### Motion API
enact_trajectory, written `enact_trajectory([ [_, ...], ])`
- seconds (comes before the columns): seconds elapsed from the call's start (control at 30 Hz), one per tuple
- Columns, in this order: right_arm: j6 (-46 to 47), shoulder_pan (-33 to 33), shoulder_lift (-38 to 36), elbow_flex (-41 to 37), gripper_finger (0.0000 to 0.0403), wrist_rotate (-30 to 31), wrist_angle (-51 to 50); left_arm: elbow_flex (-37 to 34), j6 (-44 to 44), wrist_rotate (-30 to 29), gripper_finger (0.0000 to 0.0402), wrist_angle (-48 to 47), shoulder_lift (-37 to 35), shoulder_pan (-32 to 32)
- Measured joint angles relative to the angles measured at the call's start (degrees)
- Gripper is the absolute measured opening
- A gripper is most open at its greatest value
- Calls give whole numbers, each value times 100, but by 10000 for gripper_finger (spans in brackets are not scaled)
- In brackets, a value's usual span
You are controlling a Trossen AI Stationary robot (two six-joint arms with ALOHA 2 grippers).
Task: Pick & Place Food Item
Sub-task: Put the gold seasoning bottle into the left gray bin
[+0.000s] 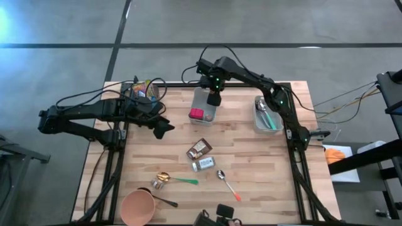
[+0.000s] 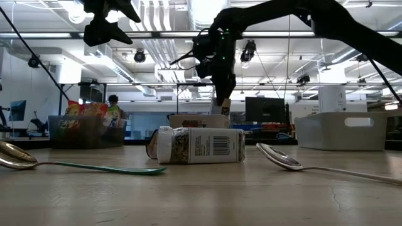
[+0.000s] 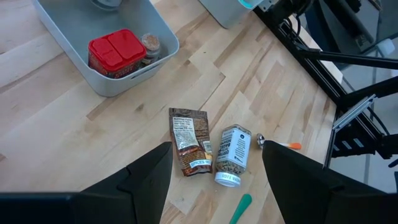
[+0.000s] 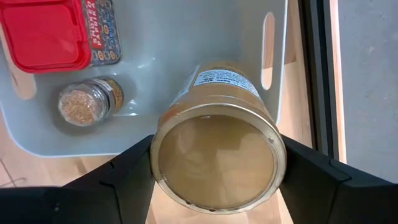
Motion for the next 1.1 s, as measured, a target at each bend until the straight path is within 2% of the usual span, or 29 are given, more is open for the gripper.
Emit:
enact_trajectory([
  [0.53,-173,2,0,-25,270,68,-18,0,0,0,252,2,0,1],
  [1.1,-577,2,-11,-651,270,109,218,0,-1,0,252,0,0,0],
])
